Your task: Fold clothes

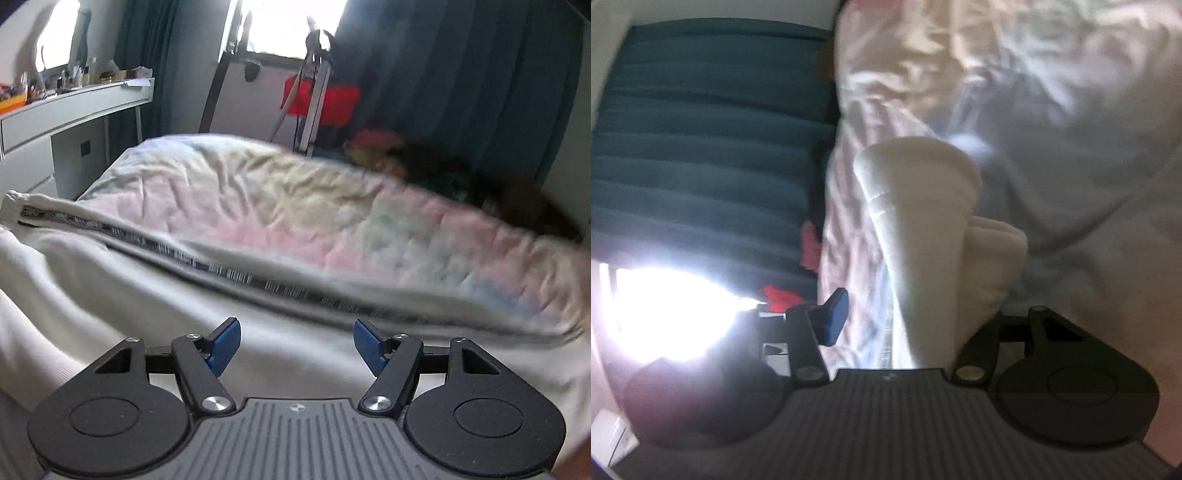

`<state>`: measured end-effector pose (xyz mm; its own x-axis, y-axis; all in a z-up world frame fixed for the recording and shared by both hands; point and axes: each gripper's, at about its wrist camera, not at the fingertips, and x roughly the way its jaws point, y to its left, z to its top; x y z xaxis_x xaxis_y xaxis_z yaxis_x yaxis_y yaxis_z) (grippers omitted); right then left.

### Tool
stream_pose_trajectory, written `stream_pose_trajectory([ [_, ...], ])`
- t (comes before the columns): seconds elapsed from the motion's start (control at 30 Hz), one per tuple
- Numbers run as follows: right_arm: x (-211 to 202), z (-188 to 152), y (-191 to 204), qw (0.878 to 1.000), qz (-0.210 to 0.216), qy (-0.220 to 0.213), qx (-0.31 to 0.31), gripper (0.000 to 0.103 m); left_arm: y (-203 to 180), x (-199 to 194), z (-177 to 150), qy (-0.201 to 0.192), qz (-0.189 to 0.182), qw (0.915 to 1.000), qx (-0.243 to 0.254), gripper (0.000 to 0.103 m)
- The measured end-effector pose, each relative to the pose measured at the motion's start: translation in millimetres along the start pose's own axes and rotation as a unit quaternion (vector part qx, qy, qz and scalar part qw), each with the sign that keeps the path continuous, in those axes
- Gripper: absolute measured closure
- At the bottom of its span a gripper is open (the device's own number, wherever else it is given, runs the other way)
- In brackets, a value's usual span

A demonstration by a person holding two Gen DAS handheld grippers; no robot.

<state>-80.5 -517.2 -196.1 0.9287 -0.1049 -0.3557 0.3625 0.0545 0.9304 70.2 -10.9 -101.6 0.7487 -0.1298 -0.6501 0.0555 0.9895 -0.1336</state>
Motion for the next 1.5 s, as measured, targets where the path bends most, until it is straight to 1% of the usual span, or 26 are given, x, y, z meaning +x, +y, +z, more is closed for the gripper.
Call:
stream_pose_trajectory([
  [0.1, 1.6, -1.0, -5.6, 1.000, -0.018, -0.002, -0.001, 0.047, -6.6, 13.6, -13.7, 0.025, 0.019, 0.9987, 0.041, 0.033],
  [0.17, 3.3, -1.8, -6.9, 1.000, -0.028, -0.004, -0.008, 0.048, -11.1, 21.9, -22.8, 0.040, 0.031, 0.9963, 0.069, 0.029],
  [0.23, 8.2, -1.2, -0.9, 0.998, -0.042, -0.012, -0.038, 0.063, -15.2, 28.3, -28.3, 0.047, 0.043, 0.9939, 0.090, 0.028],
  [0.27, 7.9, -3.4, 2.8, 0.996, -0.058, -0.016, -0.059, 0.075, -16.6, 30.8, -30.0, 0.048, 0.047, 0.9932, 0.096, 0.028],
  [0.33, 6.9, -8.1, 8.4, 0.992, -0.081, -0.024, -0.091, 0.081, -16.4, 33.1, -29.6, 0.049, 0.049, 0.9926, 0.099, 0.028],
  [0.4, 5.4, -10.5, 11.9, 0.990, -0.088, -0.032, -0.106, 0.084, -14.0, 32.1, -28.3, 0.052, 0.045, 0.9932, 0.095, 0.028],
  [0.63, 6.0, -13.8, 34.0, 0.976, -0.107, -0.051, -0.181, 0.088, -10.7, 29.5, -24.6, 0.058, 0.040, 0.9936, 0.088, 0.026],
  [0.7, 5.2, -18.8, 44.4, 0.970, -0.110, -0.062, -0.209, 0.088, -10.6, 29.5, -23.8, 0.058, 0.039, 0.9937, 0.088, 0.026],
  [0.73, 6.0, -22.7, 52.8, 0.964, -0.111, -0.068, -0.231, 0.088, -9.9, 29.3, -22.6, 0.058, 0.037, 0.9941, 0.083, 0.026],
  [0.8, 3.0, -35.8, 72.0, 0.948, -0.114, -0.083, -0.284, 0.089, -7.6, 27.7, -19.7, 0.058, 0.032, 0.9952, 0.072, 0.026],
  [0.83, 1.1, -45.1, 83.6, 0.937, -0.116, -0.093, -0.317, 0.089, -5.6, 25.9, -18.1, 0.056, 0.032, 0.9957, 0.067, 0.026],
  [0.87, -0.8, -55.9, 95.4, 0.923, -0.116, -0.103, -0.351, 0.089, -3.6, 23.9, -16.5, 0.053, 0.032, 0.9962, 0.062, 0.026],
  [0.9, -2.5, -70.0, 107.4, 0.906, -0.115, -0.115, -0.390, 0.089, -0.7, 21.4, -14.5, 0.050, 0.032, 0.9967, 0.055, 0.026],
  [0.97, -6.1, -100.6, 131.1, 0.867, -0.106, -0.139, -0.467, 0.089, 6.0, 15.4, -9.9, 0.043, 0.029, 0.9978, 0.041, 0.026],
  [1.0, -8.5, -122.4, 142.0, 0.843, -0.091, -0.151, -0.508, 0.089, 10.2, 11.2, -7.3, 0.037, 0.027, 0.9984, 0.032, 0.026],
  [1.07, -12.5, -166.9, 162.5, 0.790, -0.060, -0.174, -0.585, 0.089, 18.7, 2.6, -2.2, 0.026, 0.023, 0.9993, 0.014, 0.025],
  [1.1, -11.7, -192.1, 168.8, 0.762, -0.043, -0.180, -0.621, 0.089, 22.7, -1.7, 0.3, 0.020, 0.021, 0.9996, 0.006, 0.025],
  [1.17, -6.5, -247.2, 173.6, 0.701, -0.007, -0.175, -0.691, 0.089, 30.1, -11.3, 5.1, 0.007, 0.021, 0.9997, -0.010, 0.024],
  [1.2, -3.7, -274.9, 172.3, 0.667, 0.010, -0.167, -0.726, 0.089, 34.0, -16.2, 7.2, -0.001, 0.019, 0.9997, -0.017, 0.023],
  [1.27, 2.6, -329.4, 159.5, 0.592, 0.035, -0.139, -0.793, 0.089, 42.8, -25.0, 10.7, -0.008, 0.010, 0.9993, -0.036, 0.023],
  [1.3, 6.3, -355.0, 151.6, 0.556, 0.046, -0.122, -0.821, 0.089, 47.8, -29.1, 12.1, -0.008, 0.003, 0.9987, -0.050, 0.023],
  [1.33, 11.3, -376.2, 139.9, 0.534, 0.056, -0.094, -0.838, 0.089, 53.1, -33.5, 13.2, -0.010, -0.005, 0.9979, -0.064, 0.023],
  [1.37, 17.2, -394.4, 126.0, 0.515, 0.061, -0.056, -0.853, 0.089, 57.9, -37.5, 14.1, -0.014, -0.012, 0.9970, -0.076, 0.023],
  [1.43, 29.3, -426.2, 93.1, 0.462, 0.059, 0.018, -0.885, 0.089, 66.1, -43.4, 16.2, -0.020, -0.019, 0.9952, -0.094, 0.022],
  [1.47, 34.9, -439.3, 77.9, 0.435, 0.056, 0.049, -0.897, 0.089, 69.5, -44.7, 17.4, -0.022, -0.020, 0.9945, -0.101, 0.022],
  [1.5, 39.4, -446.1, 65.4, 0.412, 0.049, 0.064, -0.908, 0.088, 72.9, -46.0, 18.6, -0.024, -0.021, 0.9937, -0.107, 0.022],
])
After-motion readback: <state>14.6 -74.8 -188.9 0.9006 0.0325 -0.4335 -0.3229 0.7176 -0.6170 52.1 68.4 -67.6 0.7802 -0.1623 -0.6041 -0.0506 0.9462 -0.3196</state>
